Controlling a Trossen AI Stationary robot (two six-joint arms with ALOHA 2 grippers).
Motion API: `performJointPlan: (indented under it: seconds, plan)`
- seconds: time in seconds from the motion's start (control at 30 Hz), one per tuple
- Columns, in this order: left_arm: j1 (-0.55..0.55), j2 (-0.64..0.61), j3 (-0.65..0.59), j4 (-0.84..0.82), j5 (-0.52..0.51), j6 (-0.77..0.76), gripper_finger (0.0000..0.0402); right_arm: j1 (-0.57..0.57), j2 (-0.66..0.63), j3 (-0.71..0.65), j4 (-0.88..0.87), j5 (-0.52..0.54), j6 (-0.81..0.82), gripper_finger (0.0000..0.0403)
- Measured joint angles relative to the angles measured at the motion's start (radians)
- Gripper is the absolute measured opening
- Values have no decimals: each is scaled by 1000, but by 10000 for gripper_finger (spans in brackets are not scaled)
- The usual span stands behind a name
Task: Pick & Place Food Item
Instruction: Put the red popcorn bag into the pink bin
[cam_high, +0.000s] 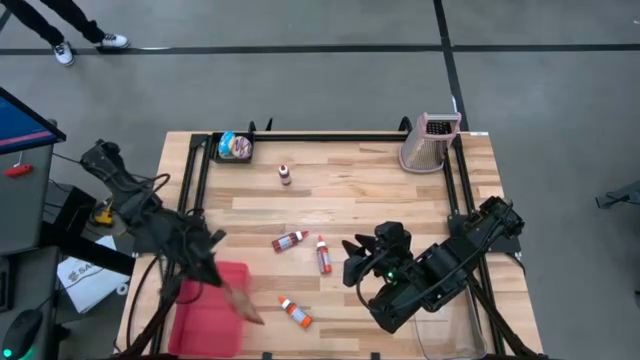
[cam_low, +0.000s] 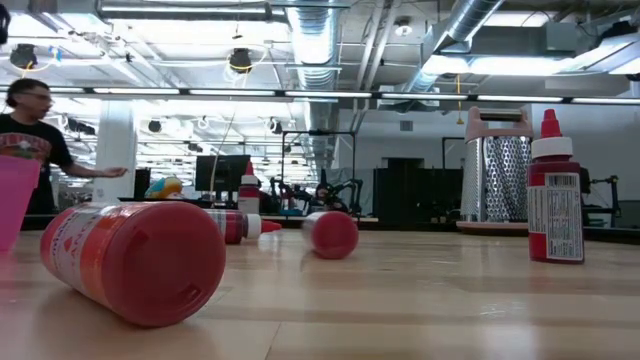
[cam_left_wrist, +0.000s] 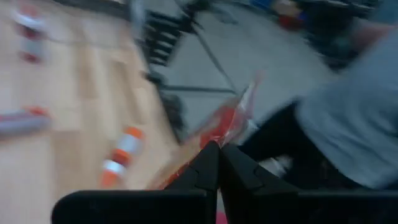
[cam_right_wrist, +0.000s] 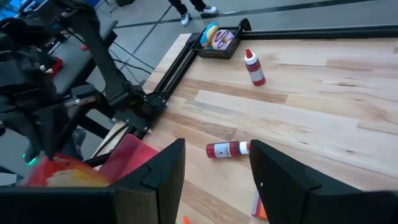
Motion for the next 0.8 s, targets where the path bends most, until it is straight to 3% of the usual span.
performJointPlan:
  seconds: [0.13,0.4,0.8]
  plan:
    - [-69,-32,0,-21,60,-85,0,0,0,0,16,0,-16,172]
    - [-234,25,1,-161,37,-229,0,4,0,0,55,0,-26,172]
    - [-483,165,1,-139,-152,-441,0,9,0,0,116,0,-52,172]
